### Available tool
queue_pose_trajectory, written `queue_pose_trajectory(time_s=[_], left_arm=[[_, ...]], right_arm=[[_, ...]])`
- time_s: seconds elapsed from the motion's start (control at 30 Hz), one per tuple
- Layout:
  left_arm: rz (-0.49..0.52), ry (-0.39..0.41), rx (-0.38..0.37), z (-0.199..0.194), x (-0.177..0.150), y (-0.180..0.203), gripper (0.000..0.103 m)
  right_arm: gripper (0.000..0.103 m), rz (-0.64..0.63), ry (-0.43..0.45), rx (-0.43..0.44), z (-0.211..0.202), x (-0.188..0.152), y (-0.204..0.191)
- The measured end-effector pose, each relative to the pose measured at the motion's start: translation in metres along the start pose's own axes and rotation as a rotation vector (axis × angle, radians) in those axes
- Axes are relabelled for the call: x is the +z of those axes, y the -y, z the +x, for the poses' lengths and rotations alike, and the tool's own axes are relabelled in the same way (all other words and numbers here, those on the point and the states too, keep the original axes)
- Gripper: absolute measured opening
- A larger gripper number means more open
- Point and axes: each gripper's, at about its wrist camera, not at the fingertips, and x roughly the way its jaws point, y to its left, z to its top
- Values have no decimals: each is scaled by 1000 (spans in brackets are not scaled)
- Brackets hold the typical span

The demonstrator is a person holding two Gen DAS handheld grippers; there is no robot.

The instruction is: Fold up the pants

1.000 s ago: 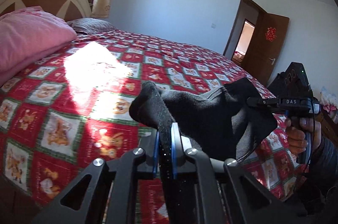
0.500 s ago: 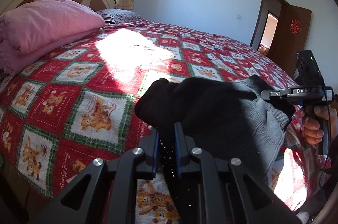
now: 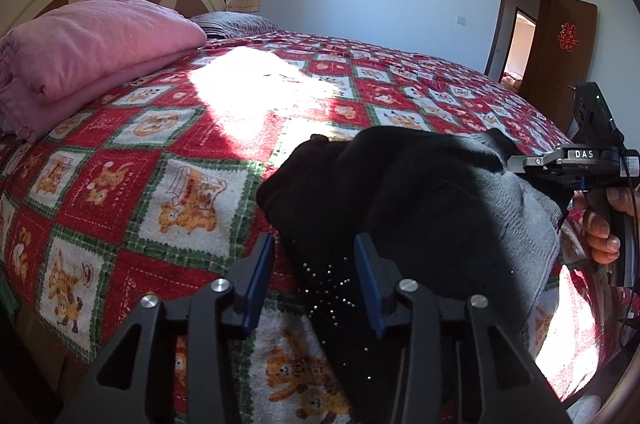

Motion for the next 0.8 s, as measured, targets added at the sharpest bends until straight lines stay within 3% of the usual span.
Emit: queue_pose_trajectory(time_s=[0.33, 0.5, 0.57, 0.63, 0.8], left_arm=[[13, 68, -5, -46, 12, 14, 79], [24, 107, -24, -74, 17, 28, 79], [28, 126, -28, -84, 19, 34, 83], [24, 149, -27, -94, 21, 38, 94], [35, 182, -29, -107, 24, 48, 97]], right_arm=[[65, 20, 129, -167, -74, -24, -8], [66, -13, 183, -180, -117, -56, -23], [67, -43, 203, -186, -132, -70, -32], [69, -80, 218, -197, -145, -80, -41], [70, -163, 268, -222, -171, -102, -59]])
